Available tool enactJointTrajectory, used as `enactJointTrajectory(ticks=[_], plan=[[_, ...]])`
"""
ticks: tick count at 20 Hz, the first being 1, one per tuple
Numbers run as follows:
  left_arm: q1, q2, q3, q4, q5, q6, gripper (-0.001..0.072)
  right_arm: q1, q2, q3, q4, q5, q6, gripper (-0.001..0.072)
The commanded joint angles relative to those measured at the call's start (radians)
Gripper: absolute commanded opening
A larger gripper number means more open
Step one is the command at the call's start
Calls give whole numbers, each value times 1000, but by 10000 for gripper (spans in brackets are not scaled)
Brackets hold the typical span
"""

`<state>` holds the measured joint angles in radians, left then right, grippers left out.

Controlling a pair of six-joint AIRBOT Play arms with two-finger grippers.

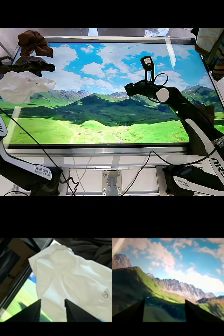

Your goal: Fold the shirts.

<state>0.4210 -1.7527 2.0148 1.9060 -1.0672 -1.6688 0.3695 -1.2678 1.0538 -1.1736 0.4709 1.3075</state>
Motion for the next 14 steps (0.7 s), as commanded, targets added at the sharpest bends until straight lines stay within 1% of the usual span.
enactJointTrajectory(ticks=[1, 2, 4, 6, 9, 10, 11, 12, 14], plan=[[16, -11, 0, -84, 24, 2, 359, 0, 0, 0, 0, -4, 40, 540], [16, -16, 0, -112, 18, 3, 359, 0, 0, 0, 0, -5, 41, 540], [16, -35, 0, -159, -18, 46, 359, 0, 0, 0, 0, -4, 61, 540], [16, -69, 0, -146, -64, 48, 359, 0, 0, 0, 0, -4, 63, 540], [16, -132, 0, -120, -86, 47, 362, 0, 0, 0, 4, -2, 66, 540], [16, -155, 0, -113, -89, 46, 376, 0, 0, 0, 3, 0, 75, 540], [16, -175, 0, -95, -90, 43, 418, 0, 0, 0, 4, 4, 86, 540], [16, -193, 0, -70, -92, 38, 439, 0, 0, 0, 3, 7, 87, 540], [16, -228, 0, -27, -91, 38, 439, 0, 0, 0, 3, 5, 87, 540]])
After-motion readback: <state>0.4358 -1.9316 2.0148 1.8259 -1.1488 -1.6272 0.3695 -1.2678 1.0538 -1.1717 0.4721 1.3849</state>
